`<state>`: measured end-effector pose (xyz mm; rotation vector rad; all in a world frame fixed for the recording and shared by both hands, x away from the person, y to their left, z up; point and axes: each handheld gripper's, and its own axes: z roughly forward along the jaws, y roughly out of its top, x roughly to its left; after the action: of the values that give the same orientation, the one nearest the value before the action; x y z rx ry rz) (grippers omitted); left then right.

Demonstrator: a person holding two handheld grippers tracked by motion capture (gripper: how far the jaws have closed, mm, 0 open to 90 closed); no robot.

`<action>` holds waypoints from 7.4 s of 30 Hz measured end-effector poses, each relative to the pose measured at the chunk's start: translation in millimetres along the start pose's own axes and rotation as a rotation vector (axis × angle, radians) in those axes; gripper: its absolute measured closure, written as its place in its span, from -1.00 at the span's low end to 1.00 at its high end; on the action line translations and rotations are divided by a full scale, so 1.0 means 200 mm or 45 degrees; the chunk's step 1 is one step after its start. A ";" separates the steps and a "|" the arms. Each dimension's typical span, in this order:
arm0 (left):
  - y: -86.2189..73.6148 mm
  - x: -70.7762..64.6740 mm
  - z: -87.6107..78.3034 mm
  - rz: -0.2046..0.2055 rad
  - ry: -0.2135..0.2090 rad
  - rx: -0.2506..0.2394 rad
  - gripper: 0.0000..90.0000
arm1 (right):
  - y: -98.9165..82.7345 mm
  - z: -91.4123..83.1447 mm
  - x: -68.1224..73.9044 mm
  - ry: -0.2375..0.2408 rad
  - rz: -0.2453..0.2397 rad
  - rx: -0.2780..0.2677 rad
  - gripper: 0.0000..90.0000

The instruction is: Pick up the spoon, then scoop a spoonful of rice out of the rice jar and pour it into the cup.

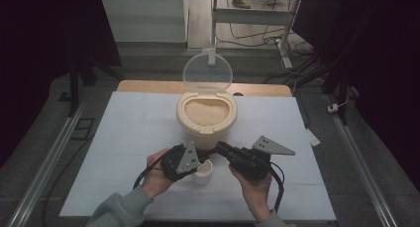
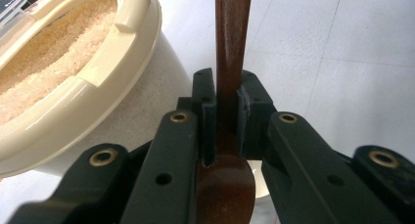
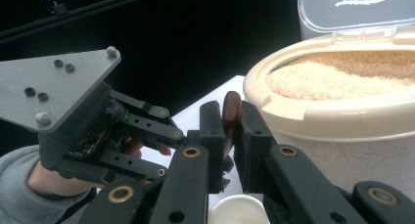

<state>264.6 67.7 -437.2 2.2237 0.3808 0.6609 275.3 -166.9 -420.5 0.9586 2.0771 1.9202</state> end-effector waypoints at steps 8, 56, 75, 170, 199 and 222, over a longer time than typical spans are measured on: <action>0.00 0.01 -0.01 -0.074 -0.024 -0.054 0.52 | 0.00 -0.01 -0.01 0.028 -0.013 -0.040 0.85; -0.75 0.14 -0.38 -0.725 0.020 0.076 -0.67 | 0.15 -0.25 -0.13 -0.067 -0.098 -0.264 0.85; -0.78 0.14 -0.36 -0.737 0.009 0.094 -0.68 | 0.19 -0.31 -0.17 -0.122 -0.107 -0.331 0.85; -0.77 0.13 -0.31 -0.705 -0.040 0.142 -0.68 | 0.30 0.17 -0.53 -0.301 0.418 -0.211 0.83; -0.76 0.12 -0.30 -0.682 -0.029 0.158 -0.67 | 0.27 0.05 -0.63 -0.264 0.770 -0.273 0.85; -0.75 0.11 -0.30 -0.668 -0.027 0.166 -0.67 | 0.30 0.03 -0.63 -0.205 0.830 -0.260 0.85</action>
<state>240.3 212.9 -508.9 2.1156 0.9762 0.3347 398.3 -232.6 -403.4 1.8270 1.5491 2.1699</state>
